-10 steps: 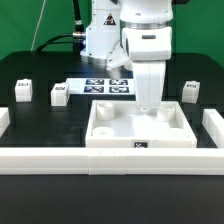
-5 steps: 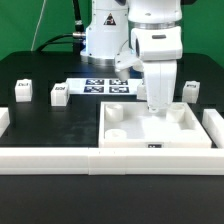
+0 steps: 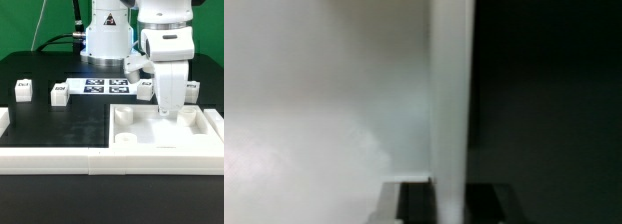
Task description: Assemble one leg
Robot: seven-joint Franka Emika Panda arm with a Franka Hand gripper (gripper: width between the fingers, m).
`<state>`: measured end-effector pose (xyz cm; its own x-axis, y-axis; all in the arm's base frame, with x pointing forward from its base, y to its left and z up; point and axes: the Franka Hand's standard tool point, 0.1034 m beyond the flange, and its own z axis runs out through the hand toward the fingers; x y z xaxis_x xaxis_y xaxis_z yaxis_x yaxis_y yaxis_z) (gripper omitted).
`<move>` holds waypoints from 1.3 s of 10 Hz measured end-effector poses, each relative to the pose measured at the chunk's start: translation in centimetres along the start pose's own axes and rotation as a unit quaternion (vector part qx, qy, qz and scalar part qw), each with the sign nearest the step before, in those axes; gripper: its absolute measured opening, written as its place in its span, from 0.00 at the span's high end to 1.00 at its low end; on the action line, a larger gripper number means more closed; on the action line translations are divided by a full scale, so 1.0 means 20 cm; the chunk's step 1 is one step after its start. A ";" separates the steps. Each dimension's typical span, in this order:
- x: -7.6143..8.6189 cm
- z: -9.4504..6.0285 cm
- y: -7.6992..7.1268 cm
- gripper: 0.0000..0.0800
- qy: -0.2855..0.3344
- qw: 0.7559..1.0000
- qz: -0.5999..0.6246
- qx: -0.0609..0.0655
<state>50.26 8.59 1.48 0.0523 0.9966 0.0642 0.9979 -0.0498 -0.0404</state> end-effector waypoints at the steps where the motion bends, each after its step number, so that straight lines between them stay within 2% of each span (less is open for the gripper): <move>1: 0.01 0.00 0.00 0.92 -0.002 1.000 0.001 0.005; 3: 0.01 0.00 0.00 0.92 -0.005 1.000 0.001 0.009; 4: 0.01 0.00 0.00 0.83 -0.005 1.000 0.002 0.009; 5: 0.01 0.00 0.00 0.83 -0.005 1.000 0.002 0.009; 6: 0.01 0.00 0.00 0.66 -0.005 1.000 0.002 0.009; 7: 0.01 0.00 0.00 0.39 -0.005 1.000 0.002 0.010; 8: 0.00 0.00 0.00 0.39 -0.005 1.000 0.002 0.010; 9: 0.00 0.00 0.00 0.25 -0.005 1.000 0.003 0.010; 10: 0.00 0.01 -0.01 0.21 -0.005 1.000 0.003 0.010; 13: 0.00 0.01 -0.01 0.19 -0.005 1.000 0.003 0.010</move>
Offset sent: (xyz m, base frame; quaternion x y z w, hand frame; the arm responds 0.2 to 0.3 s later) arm 0.0000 0.0000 0.0000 0.0000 0.0000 0.0000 1.0000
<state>50.12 8.65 1.35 0.0577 0.9968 0.0545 0.9966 -0.0543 -0.0617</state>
